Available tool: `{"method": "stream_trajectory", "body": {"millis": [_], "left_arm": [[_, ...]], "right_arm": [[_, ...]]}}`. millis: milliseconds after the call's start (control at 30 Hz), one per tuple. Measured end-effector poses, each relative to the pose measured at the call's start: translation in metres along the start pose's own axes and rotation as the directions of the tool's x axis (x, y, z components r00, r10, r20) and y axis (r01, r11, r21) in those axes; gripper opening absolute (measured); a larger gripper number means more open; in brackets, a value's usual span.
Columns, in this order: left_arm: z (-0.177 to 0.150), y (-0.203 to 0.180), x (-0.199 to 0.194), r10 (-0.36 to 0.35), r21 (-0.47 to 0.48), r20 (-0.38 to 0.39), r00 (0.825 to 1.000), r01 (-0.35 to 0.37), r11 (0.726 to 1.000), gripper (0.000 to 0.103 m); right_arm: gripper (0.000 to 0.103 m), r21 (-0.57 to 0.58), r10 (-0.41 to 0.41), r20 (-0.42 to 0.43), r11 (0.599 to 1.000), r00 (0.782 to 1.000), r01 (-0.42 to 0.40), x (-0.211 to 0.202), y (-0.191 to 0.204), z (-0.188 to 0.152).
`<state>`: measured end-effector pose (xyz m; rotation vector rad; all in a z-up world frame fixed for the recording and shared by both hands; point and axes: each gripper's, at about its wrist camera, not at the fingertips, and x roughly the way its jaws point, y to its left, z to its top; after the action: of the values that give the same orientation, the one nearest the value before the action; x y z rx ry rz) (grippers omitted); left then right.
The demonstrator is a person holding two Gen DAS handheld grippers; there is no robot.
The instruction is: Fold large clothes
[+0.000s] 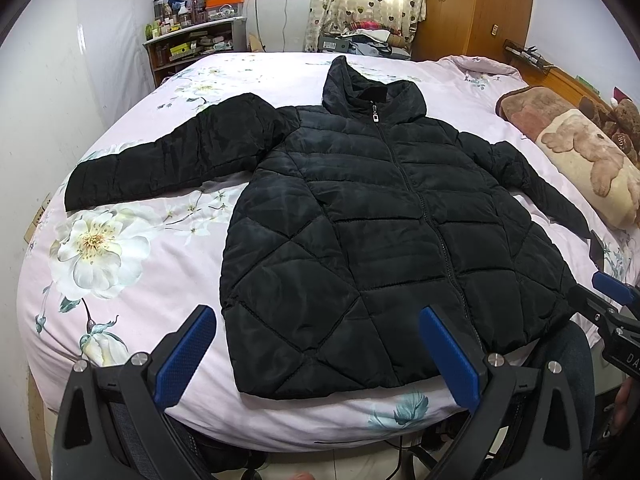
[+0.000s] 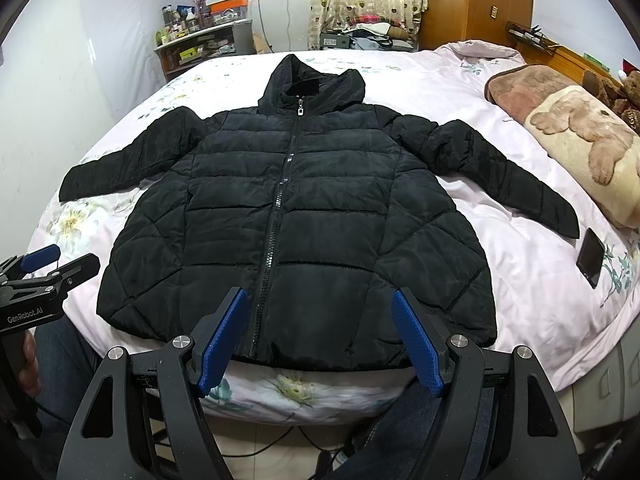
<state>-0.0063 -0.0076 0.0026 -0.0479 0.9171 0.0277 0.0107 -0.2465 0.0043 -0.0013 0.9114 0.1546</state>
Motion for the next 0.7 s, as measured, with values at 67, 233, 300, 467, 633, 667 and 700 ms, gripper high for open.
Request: {"method": "stream_trajectory", "body": {"millis": [67, 233, 300, 467, 633, 667, 700], "left_arm": [[0.0006, 0.0007, 0.0004, 0.0, 0.0, -0.001, 1.0, 0.0, 1.0, 0.102], [0.0004, 0.0006, 0.0013, 0.0, -0.002, -0.003, 1.0, 0.0, 1.0, 0.103], [0.0, 0.0005, 0.0014, -0.001, -0.002, -0.004, 1.0, 0.001, 1.0, 0.103], [0.0003, 0.0009, 0.0014, -0.001, -0.002, -0.004, 1.0, 0.001, 1.0, 0.103], [-0.0003, 0.0008, 0.0016, -0.001, -0.003, -0.004, 1.0, 0.001, 1.0, 0.103], [0.0001, 0.0011, 0.0014, -0.001, -0.002, -0.004, 1.0, 0.001, 1.0, 0.103], [-0.0002, 0.0009, 0.0015, 0.0, -0.002, -0.004, 1.0, 0.0, 1.0, 0.103]], "right_arm": [[0.074, 0.0, 0.0, 0.001, 1.0, 1.0, 0.0, -0.0003, -0.0008, 0.0007], [0.074, 0.001, -0.003, 0.0, 1.0, 1.0, 0.003, 0.0015, 0.0025, -0.0002], [0.074, 0.0, -0.003, 0.001, 1.0, 1.0, 0.003, 0.0008, 0.0021, 0.0001], [0.074, -0.002, -0.003, 0.001, 1.0, 1.0, 0.003, 0.0012, 0.0017, 0.0006], [0.074, -0.002, -0.004, 0.0, 1.0, 1.0, 0.004, 0.001, 0.0016, 0.0006], [0.074, -0.003, -0.004, 0.001, 1.0, 1.0, 0.004, 0.001, 0.0016, 0.0006], [0.074, -0.002, -0.003, 0.001, 1.0, 1.0, 0.003, 0.0008, 0.0015, 0.0006]]}}
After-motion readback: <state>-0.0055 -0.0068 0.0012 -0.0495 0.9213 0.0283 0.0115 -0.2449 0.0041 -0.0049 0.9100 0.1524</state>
